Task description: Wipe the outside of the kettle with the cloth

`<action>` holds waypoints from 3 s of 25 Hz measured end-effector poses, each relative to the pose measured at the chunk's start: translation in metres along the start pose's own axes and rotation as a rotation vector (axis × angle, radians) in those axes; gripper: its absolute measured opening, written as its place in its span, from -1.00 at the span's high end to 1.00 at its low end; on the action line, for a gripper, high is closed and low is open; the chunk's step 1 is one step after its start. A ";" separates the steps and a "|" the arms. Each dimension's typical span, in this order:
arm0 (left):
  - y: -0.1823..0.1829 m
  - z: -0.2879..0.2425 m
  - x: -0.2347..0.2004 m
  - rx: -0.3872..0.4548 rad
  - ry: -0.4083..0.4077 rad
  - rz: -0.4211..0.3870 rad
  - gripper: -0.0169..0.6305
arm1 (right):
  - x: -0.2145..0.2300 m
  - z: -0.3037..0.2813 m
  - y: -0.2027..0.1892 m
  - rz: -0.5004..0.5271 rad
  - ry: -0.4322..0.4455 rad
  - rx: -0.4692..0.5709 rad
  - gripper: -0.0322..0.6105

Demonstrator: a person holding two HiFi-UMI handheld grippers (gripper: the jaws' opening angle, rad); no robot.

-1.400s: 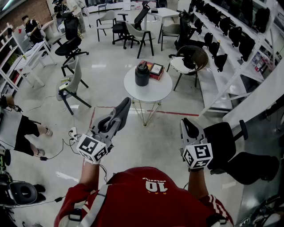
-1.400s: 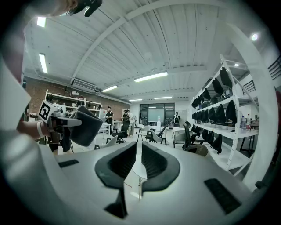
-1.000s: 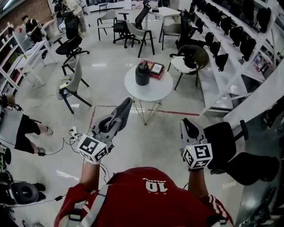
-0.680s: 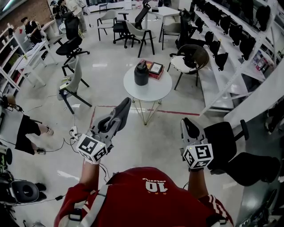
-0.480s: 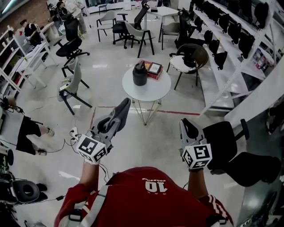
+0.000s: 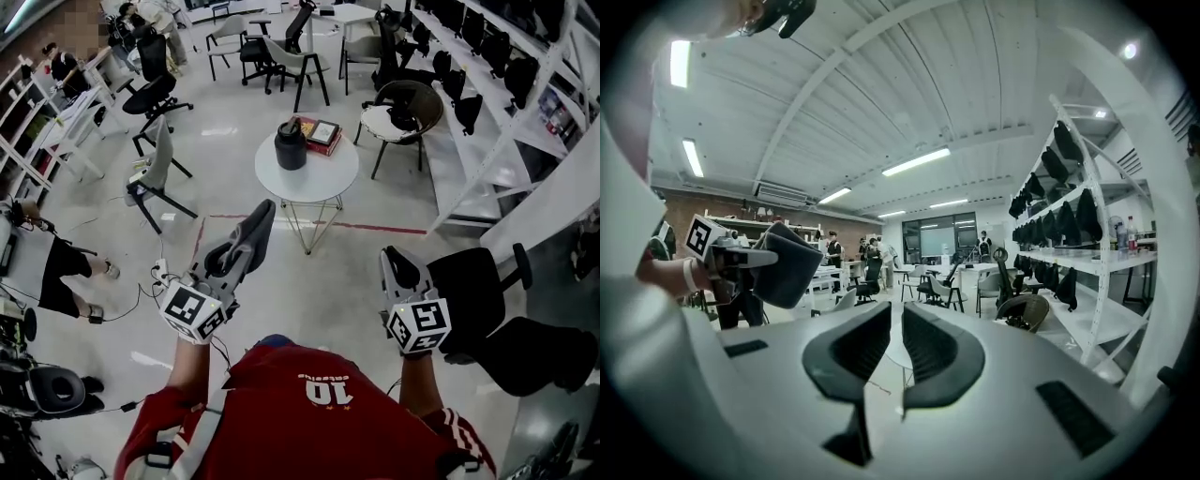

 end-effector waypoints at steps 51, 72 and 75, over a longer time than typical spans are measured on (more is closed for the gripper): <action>-0.054 -0.213 -0.323 0.007 -0.119 0.016 0.75 | 0.025 -0.332 0.070 -0.015 -0.069 -0.041 0.74; -0.114 -0.350 -0.379 -0.136 -0.194 -0.081 0.75 | 0.072 -0.404 0.041 -0.088 -0.066 -0.112 0.74; -0.125 -0.379 -0.381 -0.191 -0.188 -0.151 0.75 | 0.085 -0.418 0.040 -0.088 -0.034 -0.120 0.74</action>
Point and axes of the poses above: the fingertips, and each gripper's own axes: z backward along the fingers, x to its right, y out of its top, the point moved 5 cm from there along z, backward along the fingers, and after that the axes turned 3 degrees about -z, right-handed, at the moved point
